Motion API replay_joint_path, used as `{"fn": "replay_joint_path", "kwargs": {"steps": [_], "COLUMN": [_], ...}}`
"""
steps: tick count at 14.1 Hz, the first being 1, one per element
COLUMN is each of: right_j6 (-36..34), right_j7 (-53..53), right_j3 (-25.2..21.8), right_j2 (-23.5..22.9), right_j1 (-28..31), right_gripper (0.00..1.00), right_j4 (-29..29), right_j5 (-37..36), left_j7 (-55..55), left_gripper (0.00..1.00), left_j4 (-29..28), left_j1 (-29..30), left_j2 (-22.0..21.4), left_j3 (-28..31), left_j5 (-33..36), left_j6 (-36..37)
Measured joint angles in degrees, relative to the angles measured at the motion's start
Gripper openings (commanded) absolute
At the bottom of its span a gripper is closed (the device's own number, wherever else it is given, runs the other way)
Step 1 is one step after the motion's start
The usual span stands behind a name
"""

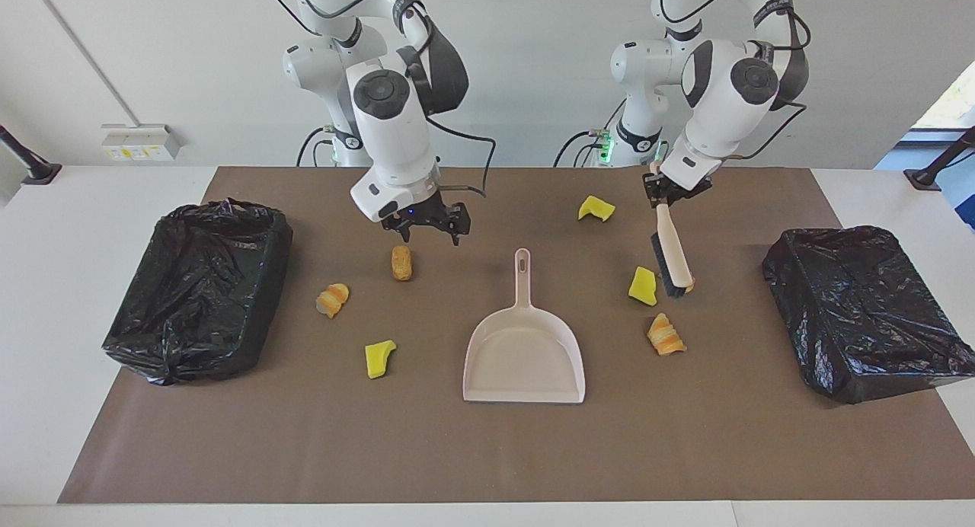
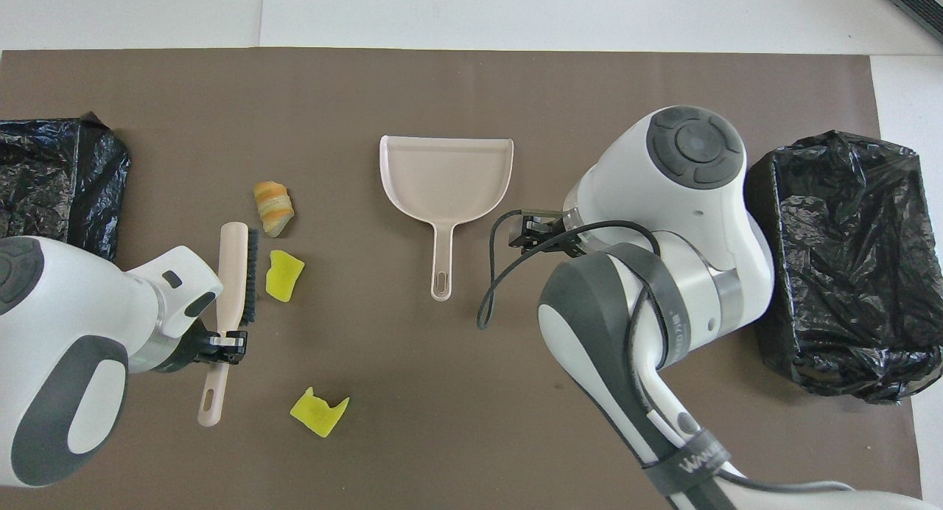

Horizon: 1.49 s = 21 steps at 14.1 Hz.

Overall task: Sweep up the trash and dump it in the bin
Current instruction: 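Sweep the pieces with the brush while the right gripper grasps the dustpan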

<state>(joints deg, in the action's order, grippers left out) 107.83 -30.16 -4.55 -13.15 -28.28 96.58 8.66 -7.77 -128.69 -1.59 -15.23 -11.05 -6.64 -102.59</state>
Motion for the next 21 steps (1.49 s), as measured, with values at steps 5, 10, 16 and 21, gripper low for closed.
{"fn": "replay_joint_path", "kwargs": {"steps": [5, 10, 16, 21], "right_j6": [5.3, 8.63, 11.27, 12.09], "right_j7": [-6.06, -6.39, -5.6, -3.81], "right_j3": [0.92, 0.97, 1.02, 0.86], "right_j2": [-9.89, -15.52, -15.94, -15.92], "right_j1": [-4.51, -7.43, -10.2, -10.97], "right_gripper": [1.0, 1.0, 1.0, 0.83], "right_j4": [-7.21, -9.91, -7.18, -5.96], "right_j5": [0.36, 0.36, 0.43, -0.79], "left_j7": [9.74, 24.36, 54.35, 63.62], "left_gripper": [0.0, 0.0, 0.0, 0.0], "left_j4": [0.3, 12.79, 19.89, 18.69], "left_j1": [-0.45, -0.45, -0.47, -0.57], "left_j2": [1.86, 17.1, 29.95, 29.99], "left_j3": [2.58, 6.52, 9.34, 10.76], "left_j5": [0.41, 5.87, 11.26, 13.94], "left_j6": [-9.75, -15.07, -23.74, -19.46]}}
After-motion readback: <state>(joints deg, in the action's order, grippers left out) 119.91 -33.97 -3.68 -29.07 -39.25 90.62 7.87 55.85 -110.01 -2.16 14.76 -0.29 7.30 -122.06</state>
